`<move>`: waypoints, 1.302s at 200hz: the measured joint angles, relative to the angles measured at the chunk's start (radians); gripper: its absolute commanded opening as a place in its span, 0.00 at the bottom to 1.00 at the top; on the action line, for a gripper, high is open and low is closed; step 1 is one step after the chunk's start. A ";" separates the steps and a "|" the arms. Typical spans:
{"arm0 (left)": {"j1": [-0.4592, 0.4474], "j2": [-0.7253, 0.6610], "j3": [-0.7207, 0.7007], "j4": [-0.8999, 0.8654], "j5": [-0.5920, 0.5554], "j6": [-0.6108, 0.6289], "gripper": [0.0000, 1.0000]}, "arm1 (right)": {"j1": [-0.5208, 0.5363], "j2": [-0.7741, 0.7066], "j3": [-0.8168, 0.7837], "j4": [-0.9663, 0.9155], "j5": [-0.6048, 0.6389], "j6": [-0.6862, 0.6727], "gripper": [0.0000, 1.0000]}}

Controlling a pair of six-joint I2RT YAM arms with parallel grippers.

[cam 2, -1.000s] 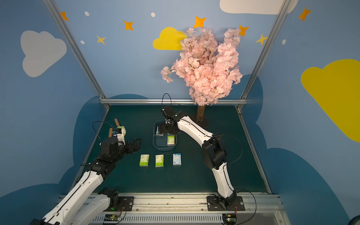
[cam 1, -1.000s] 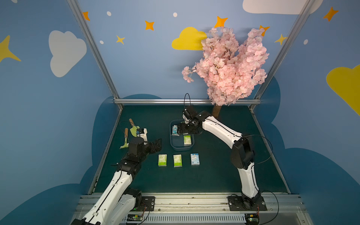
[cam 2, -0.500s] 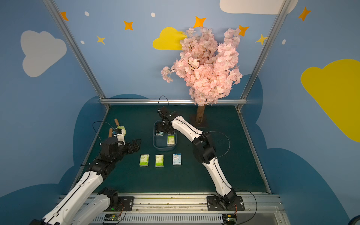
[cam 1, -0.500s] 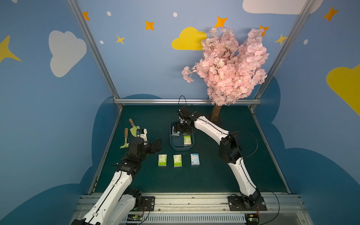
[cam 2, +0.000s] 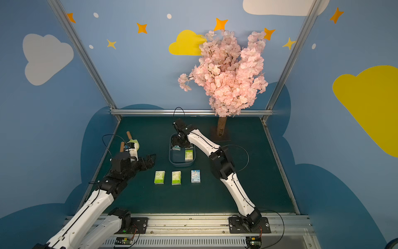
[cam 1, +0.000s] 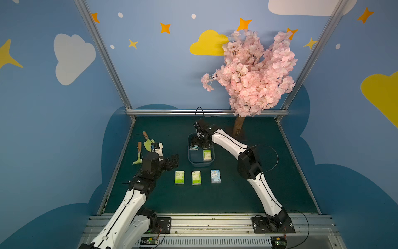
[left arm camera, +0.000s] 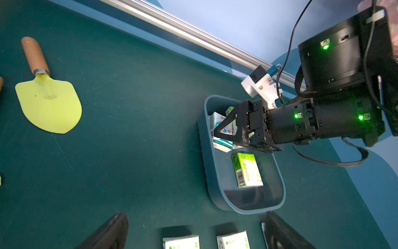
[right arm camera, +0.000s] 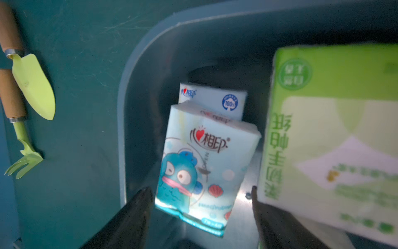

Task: Take the pocket tissues out of the storage box
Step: Pick up the pocket tissues from the storage box.

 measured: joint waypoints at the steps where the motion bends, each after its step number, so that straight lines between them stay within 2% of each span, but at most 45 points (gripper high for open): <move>1: 0.000 0.000 0.000 0.000 0.000 0.000 1.00 | 0.000 0.001 0.001 0.000 0.001 0.000 0.77; 38: 0.000 0.001 0.000 -0.007 -0.006 0.023 1.00 | 0.000 0.031 0.018 0.011 0.018 -0.004 0.76; 84: 0.002 0.009 0.007 -0.013 -0.016 0.045 1.00 | 0.002 0.047 0.019 0.011 0.047 -0.027 0.65; 153: 0.002 0.041 0.018 -0.011 -0.019 0.043 1.00 | 0.002 0.033 0.011 0.008 0.087 -0.076 0.57; 201: 0.002 0.064 0.018 -0.002 -0.019 0.043 1.00 | 0.002 -0.066 -0.085 0.007 0.103 -0.095 0.56; 260: 0.002 0.073 0.039 0.007 -0.019 0.037 1.00 | 0.005 -0.248 -0.253 0.009 0.061 -0.086 0.56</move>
